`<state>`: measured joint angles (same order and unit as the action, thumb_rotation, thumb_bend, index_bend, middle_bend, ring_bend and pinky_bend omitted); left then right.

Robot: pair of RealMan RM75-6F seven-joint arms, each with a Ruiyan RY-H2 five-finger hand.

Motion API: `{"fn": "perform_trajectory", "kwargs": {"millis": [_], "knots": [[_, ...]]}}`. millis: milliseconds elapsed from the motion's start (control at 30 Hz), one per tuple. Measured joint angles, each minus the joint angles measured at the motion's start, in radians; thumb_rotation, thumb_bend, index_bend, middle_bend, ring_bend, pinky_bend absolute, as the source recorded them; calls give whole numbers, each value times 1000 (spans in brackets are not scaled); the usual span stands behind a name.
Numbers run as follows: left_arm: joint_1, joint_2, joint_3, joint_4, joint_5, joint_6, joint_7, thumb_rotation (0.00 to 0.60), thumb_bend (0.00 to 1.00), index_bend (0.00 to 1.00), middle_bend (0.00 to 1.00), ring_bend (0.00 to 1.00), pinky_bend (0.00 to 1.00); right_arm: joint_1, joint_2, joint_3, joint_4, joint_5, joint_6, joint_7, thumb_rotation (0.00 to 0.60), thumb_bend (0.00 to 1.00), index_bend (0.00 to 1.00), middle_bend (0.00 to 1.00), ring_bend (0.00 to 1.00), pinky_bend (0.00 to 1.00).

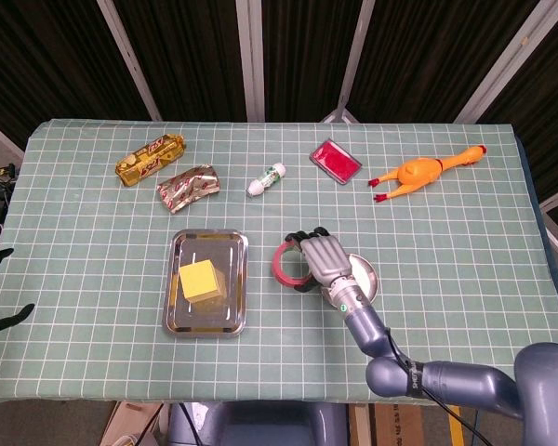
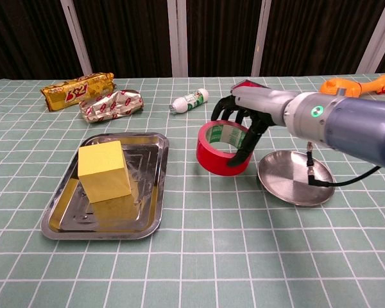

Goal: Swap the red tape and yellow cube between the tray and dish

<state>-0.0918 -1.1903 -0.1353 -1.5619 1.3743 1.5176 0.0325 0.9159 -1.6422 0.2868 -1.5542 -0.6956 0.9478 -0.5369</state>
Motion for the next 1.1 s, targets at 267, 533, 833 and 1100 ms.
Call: {"fn": "perform_trajectory", "kwargs": {"millis": [267, 533, 833, 1100], "knots": [[7, 12, -5, 3, -9, 4, -21, 600, 34, 186, 0, 0, 9, 57, -104, 8, 141, 41, -19, -21, 600, 55, 160, 97, 106, 25], [5, 13, -3, 3, -6, -2, -17, 600, 34, 186, 0, 0, 8, 76, -84, -13, 112, 82, -34, -62, 600, 20, 0, 0, 0, 0], [-2, 14, 7, 14, 40, 0, -53, 600, 13, 181, 0, 0, 8, 46, 100, -41, -149, 104, 97, -158, 600, 19, 0, 0, 0, 0], [-36, 34, 39, -17, 128, -32, -51, 600, 2, 172, 0, 0, 7, -175, 416, -176, -475, -103, 306, -85, 600, 19, 0, 0, 0, 0]]}}
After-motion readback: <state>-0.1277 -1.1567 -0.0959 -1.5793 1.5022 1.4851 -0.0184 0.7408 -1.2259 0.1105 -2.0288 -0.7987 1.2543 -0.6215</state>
